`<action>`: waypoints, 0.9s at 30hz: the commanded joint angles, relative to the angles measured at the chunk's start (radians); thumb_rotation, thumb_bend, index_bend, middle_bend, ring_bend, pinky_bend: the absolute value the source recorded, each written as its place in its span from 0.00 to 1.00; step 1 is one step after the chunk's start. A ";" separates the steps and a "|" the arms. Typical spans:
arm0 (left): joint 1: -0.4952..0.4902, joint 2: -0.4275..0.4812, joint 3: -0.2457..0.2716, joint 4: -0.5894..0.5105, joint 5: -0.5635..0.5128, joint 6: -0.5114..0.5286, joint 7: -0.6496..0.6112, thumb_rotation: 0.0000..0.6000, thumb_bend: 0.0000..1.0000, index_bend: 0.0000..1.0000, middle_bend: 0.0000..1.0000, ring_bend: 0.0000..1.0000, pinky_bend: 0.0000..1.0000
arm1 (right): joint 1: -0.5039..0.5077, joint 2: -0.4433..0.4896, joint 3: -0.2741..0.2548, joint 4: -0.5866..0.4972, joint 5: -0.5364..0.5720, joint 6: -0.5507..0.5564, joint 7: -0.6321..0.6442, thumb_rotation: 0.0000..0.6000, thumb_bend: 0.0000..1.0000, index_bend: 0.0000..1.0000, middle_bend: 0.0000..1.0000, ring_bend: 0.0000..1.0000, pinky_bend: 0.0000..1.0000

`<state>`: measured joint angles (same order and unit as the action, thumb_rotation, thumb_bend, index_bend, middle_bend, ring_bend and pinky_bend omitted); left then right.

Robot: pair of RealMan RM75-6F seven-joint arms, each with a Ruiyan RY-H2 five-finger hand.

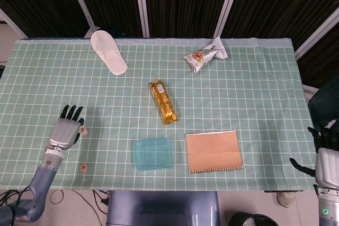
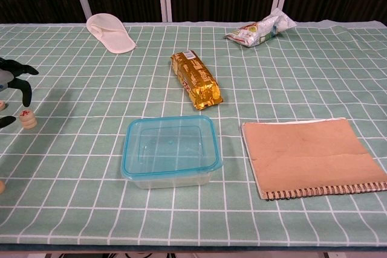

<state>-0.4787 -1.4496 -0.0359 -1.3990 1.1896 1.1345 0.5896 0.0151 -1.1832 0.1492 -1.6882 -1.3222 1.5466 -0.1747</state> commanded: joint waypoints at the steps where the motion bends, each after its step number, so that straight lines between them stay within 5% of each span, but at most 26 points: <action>1: 0.011 0.023 -0.010 -0.006 0.004 0.021 -0.023 1.00 0.35 0.41 0.07 0.00 0.06 | 0.000 0.000 0.000 0.000 0.002 -0.001 0.000 1.00 0.20 0.15 0.07 0.07 0.00; 13: 0.032 0.084 -0.045 0.106 -0.061 -0.036 -0.153 1.00 0.34 0.37 0.07 0.00 0.06 | 0.000 -0.004 -0.003 -0.003 -0.004 0.002 -0.012 1.00 0.20 0.15 0.07 0.07 0.00; 27: 0.003 -0.018 -0.075 0.327 -0.136 -0.178 -0.245 1.00 0.34 0.37 0.07 0.00 0.06 | 0.000 -0.008 -0.003 -0.001 0.002 0.001 -0.027 1.00 0.20 0.15 0.07 0.07 0.00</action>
<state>-0.4701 -1.4574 -0.1072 -1.0831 1.0558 0.9654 0.3534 0.0155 -1.1915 0.1459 -1.6895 -1.3203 1.5475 -0.2013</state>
